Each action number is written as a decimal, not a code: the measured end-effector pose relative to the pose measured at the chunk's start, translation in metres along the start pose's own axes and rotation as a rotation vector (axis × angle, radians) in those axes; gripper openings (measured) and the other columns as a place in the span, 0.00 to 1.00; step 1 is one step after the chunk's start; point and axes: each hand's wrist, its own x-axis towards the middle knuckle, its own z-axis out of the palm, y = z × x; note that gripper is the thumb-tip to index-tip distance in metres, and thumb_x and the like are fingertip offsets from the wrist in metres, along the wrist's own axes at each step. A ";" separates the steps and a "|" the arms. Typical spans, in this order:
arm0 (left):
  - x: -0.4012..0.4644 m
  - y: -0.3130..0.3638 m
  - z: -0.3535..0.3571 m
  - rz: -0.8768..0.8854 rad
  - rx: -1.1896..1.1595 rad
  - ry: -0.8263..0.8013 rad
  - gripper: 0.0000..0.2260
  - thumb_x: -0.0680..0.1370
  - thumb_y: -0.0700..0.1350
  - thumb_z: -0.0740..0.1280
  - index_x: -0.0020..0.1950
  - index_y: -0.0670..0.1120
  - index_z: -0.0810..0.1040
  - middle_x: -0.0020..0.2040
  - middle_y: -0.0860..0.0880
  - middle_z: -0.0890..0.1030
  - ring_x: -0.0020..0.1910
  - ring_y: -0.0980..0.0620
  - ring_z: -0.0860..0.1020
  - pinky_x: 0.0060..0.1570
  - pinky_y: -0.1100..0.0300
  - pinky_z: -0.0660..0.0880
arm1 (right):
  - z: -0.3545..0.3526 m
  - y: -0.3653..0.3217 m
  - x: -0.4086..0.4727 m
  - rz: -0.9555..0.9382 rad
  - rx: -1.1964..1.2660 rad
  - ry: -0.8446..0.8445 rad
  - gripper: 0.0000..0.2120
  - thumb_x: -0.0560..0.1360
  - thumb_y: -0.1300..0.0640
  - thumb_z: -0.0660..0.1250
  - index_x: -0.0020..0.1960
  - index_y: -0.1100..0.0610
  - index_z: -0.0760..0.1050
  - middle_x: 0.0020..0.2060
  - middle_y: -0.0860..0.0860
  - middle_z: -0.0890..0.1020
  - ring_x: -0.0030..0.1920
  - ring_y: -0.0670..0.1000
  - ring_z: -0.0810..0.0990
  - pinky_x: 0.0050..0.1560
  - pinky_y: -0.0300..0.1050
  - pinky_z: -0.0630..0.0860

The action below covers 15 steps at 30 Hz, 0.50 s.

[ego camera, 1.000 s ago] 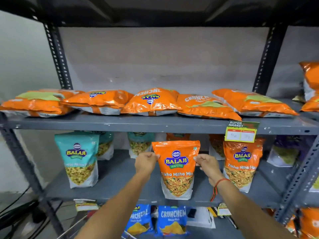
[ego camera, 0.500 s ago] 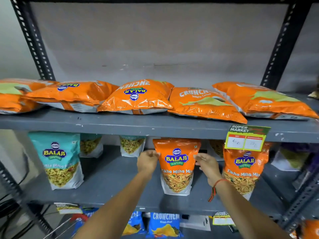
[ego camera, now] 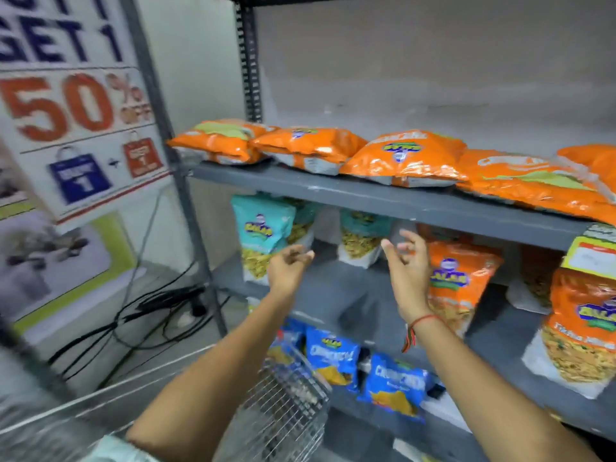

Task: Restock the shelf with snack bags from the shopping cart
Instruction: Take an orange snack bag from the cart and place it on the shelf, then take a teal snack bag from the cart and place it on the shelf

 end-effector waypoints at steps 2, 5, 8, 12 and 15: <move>-0.014 0.002 -0.063 0.029 -0.006 0.113 0.12 0.73 0.36 0.69 0.55 0.38 0.78 0.44 0.45 0.81 0.31 0.63 0.79 0.36 0.68 0.75 | 0.040 -0.013 -0.034 0.017 0.036 -0.160 0.16 0.71 0.52 0.72 0.57 0.51 0.74 0.42 0.48 0.76 0.35 0.40 0.74 0.38 0.28 0.71; -0.037 -0.020 -0.171 -0.014 0.066 0.271 0.13 0.69 0.44 0.73 0.51 0.42 0.81 0.45 0.43 0.83 0.33 0.59 0.79 0.42 0.58 0.78 | 0.093 -0.013 -0.093 0.089 0.025 -0.465 0.14 0.71 0.52 0.71 0.55 0.49 0.74 0.43 0.50 0.77 0.33 0.40 0.74 0.33 0.28 0.71; -0.060 -0.077 -0.273 -0.182 0.199 0.432 0.11 0.64 0.52 0.74 0.44 0.50 0.82 0.43 0.44 0.85 0.43 0.49 0.81 0.52 0.46 0.78 | 0.131 0.009 -0.154 0.209 -0.023 -0.788 0.13 0.71 0.56 0.71 0.55 0.51 0.74 0.44 0.51 0.77 0.37 0.44 0.76 0.36 0.29 0.72; -0.126 -0.130 -0.349 -0.383 0.369 0.538 0.08 0.70 0.42 0.73 0.41 0.38 0.82 0.37 0.35 0.83 0.39 0.38 0.81 0.38 0.52 0.75 | 0.165 0.062 -0.226 0.338 -0.158 -1.138 0.13 0.70 0.60 0.72 0.53 0.54 0.74 0.41 0.53 0.76 0.42 0.48 0.75 0.40 0.29 0.72; -0.170 -0.177 -0.372 -0.602 0.435 0.512 0.05 0.67 0.44 0.71 0.36 0.42 0.81 0.33 0.42 0.84 0.35 0.42 0.82 0.33 0.57 0.80 | 0.187 0.111 -0.262 0.420 -0.338 -1.320 0.14 0.69 0.60 0.73 0.54 0.57 0.76 0.40 0.54 0.77 0.44 0.51 0.76 0.39 0.31 0.72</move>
